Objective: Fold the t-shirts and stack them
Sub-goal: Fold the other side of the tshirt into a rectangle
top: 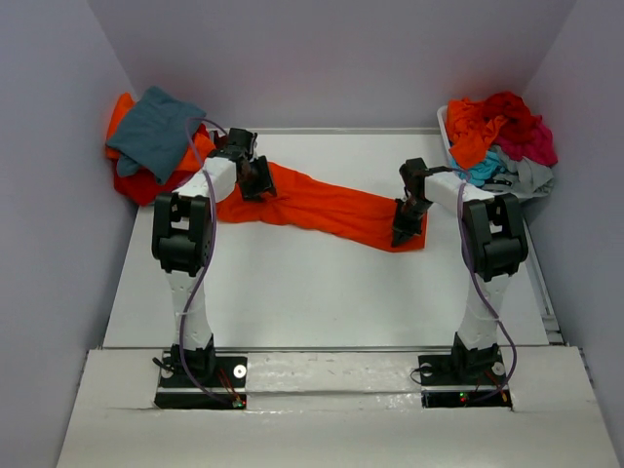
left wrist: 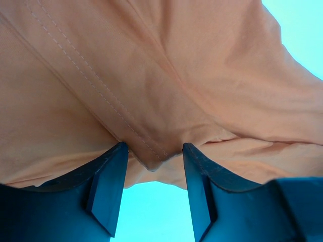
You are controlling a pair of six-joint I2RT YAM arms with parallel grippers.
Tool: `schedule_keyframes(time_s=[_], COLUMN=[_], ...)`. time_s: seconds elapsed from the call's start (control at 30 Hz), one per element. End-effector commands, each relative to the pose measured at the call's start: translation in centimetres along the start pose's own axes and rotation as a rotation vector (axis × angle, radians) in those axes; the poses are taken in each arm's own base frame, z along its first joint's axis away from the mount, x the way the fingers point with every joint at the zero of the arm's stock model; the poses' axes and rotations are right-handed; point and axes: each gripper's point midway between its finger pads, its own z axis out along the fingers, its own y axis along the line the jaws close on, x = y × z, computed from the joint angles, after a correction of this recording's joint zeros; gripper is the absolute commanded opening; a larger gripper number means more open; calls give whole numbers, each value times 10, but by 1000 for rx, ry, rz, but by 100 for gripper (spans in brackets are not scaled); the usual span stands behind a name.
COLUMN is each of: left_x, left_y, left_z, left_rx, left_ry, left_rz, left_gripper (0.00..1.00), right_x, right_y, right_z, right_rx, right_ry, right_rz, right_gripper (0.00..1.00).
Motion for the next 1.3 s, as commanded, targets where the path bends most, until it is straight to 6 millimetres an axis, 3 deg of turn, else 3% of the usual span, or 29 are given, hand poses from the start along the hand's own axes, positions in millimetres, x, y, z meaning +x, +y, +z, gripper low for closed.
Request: schedule_keyframes(time_s=[0.0, 0.1, 0.27, 0.5, 0.97, 1.27], left_x=[-21, -19, -22, -24, -49, -58], left_y=[-20, -24, -24, -24, -33, -31], left_z=[-12, -10, -8, 0, 9, 14], left_rx=[50, 56, 52, 53, 61, 35], left_ry=[-53, -46, -52, -43, -91, -106], left_rz=[17, 24, 24, 28, 28, 34], left_gripper=[58, 51, 31, 21, 22, 33], right_x=[1, 1, 1, 1, 4, 3], right_y=[-3, -3, -3, -3, -8, -6], right_z=[6, 6, 5, 5, 10, 9], right_rx=[22, 22, 22, 24, 45, 40], right_ry=[-10, -10, -10, -10, 5, 6], right_rz=[-12, -12, -14, -16, -18, -21], right_gripper=[7, 7, 7, 7, 7, 7])
